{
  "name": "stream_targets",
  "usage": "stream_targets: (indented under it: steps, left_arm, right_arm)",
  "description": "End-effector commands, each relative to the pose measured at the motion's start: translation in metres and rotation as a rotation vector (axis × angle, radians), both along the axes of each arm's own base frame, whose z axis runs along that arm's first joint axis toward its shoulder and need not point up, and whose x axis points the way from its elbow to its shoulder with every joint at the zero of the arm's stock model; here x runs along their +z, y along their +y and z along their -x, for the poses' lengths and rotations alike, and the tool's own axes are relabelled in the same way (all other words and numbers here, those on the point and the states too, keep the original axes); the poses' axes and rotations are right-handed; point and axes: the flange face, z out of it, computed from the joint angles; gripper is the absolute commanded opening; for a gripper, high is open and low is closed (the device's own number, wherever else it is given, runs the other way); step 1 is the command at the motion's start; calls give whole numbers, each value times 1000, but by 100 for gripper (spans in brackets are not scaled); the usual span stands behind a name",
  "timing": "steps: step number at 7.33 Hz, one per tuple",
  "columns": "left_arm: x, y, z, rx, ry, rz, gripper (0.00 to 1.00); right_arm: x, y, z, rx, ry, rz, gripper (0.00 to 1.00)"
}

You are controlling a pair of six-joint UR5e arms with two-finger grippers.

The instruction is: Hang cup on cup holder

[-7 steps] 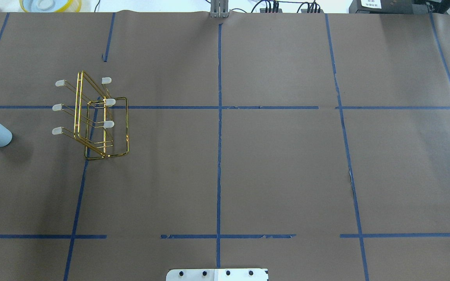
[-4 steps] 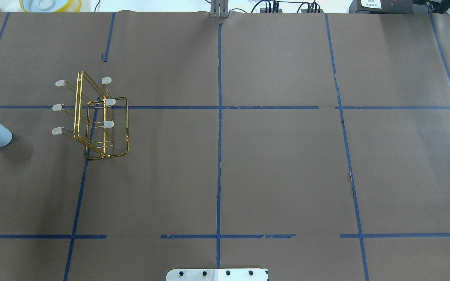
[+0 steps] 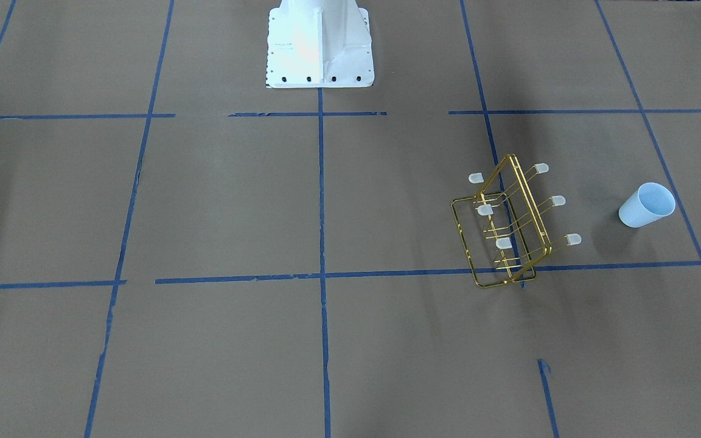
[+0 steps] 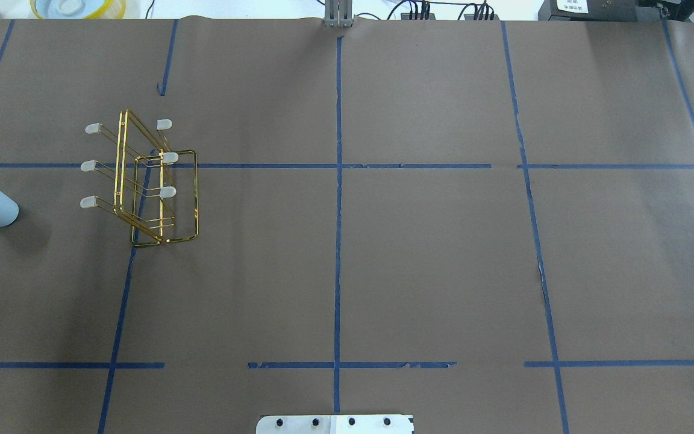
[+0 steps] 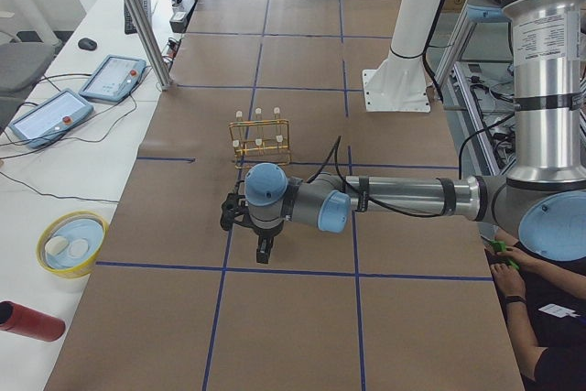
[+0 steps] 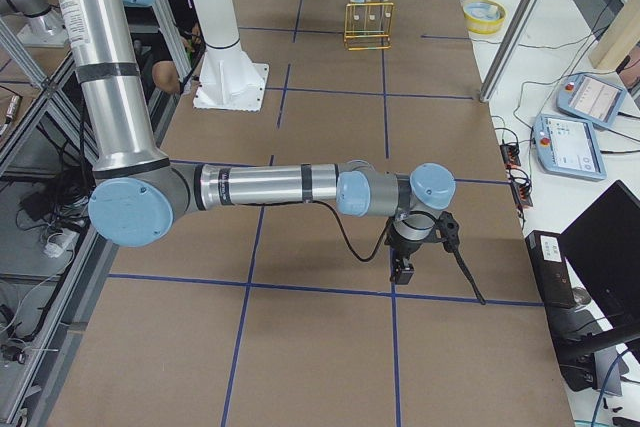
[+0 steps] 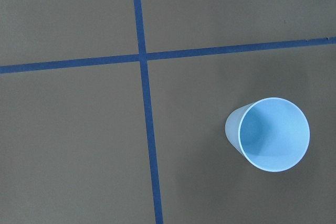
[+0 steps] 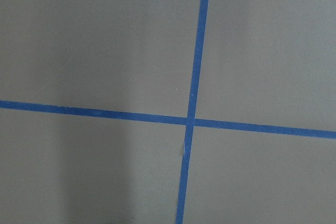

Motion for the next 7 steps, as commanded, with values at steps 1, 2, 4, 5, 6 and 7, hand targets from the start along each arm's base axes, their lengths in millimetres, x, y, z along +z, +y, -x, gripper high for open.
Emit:
stream_targets:
  steps: [1,2,4,5,6,7]
  left_arm:
    - [-11,13,-4,-120,-24,-141,100]
    - [-6,32,-22,-87,-11,-210,100]
    - [0,72,-62,-126,45,-282,99]
    - [2,93,-83,-127,106,-266,99]
    - [4,113,-81,-196,134,-273,99]
    - [8,141,-91,-243,168,-282,99]
  right_arm:
    - [-1,0,0,0,0,-2,100]
    - [-1,0,0,1,0,-1,100]
    - [0,0,0,0,0,0,100]
    - [0,0,1,-1,0,1,100]
    - [-1,0,0,1,0,-1,100]
    - [-1,0,0,0,0,-2,100]
